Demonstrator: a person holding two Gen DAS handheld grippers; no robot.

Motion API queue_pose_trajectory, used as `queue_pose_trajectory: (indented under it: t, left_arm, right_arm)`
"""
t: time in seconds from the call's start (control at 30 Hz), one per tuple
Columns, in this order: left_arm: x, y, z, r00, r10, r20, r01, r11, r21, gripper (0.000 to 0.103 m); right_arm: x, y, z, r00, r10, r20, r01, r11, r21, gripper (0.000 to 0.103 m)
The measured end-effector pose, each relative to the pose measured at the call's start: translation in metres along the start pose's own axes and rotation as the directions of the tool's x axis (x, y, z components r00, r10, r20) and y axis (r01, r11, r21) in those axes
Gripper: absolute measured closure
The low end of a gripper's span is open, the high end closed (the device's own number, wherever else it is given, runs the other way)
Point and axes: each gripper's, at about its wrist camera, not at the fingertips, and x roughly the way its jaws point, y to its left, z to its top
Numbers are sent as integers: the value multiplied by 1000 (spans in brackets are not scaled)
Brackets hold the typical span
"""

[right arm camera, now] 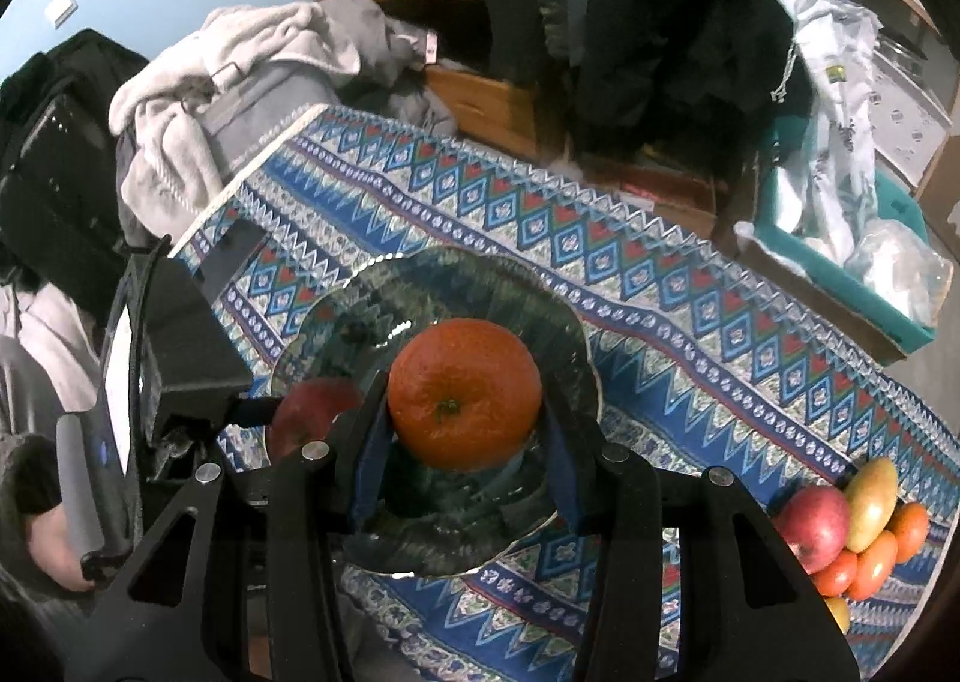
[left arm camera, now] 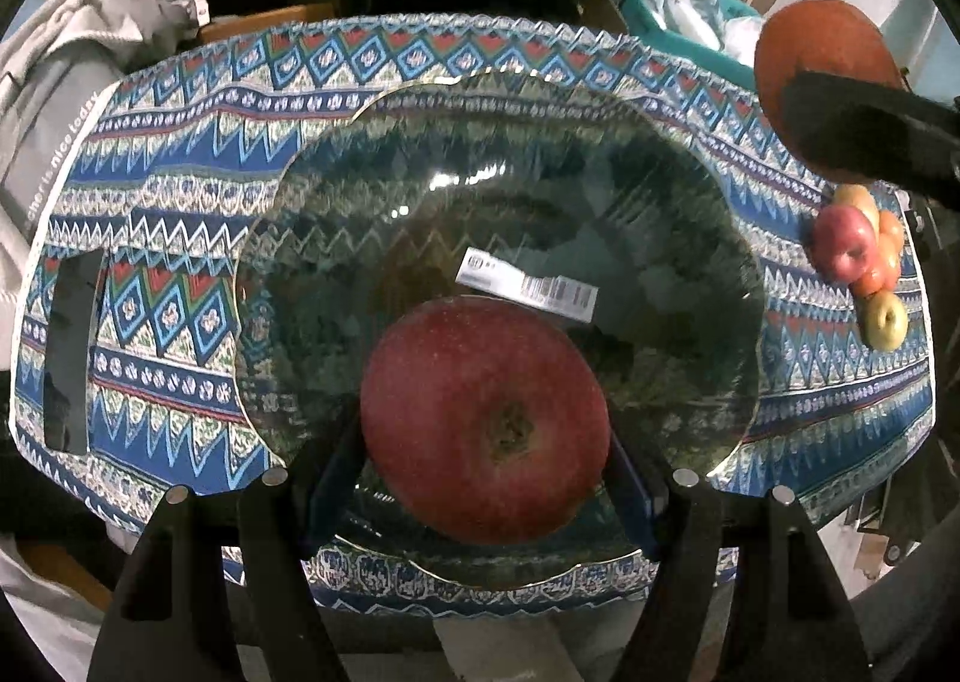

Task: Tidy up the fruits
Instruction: 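Lower the apple and orange into the glass bowl and open both tools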

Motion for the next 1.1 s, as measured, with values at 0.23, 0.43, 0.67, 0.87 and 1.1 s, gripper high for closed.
queue_pose_trajectory:
  t: [0.23,0.43,0.67,0.87,1.1]
  left_arm:
    - [12,2,-2,999,-21,-38,20,999,-25,28]
    - [26,0,-4,996,-37,-80,34,999,-39,28]
    - [31,-7,-8,997,-12,-73,12,1000,-4,30]
    - [15,-10,-4,1000,-4,-25,5,1000,15,30]
    - [-2,2,-7,1000,16,1,-16,1000,14,30]
  right_arm:
    - [18,1,-11,999,-7,-49,6,1000,-18,57]
    - [36,2,-21,994,11,-108,-14,1000,-21,57]
    - [46,5,-25,990,16,-137,-20,999,-29,57]
    - [49,4,-22,990,18,-136,-22,1000,-22,57]
    - [63,-1,-22,985,22,-173,-23,1000,-6,57]
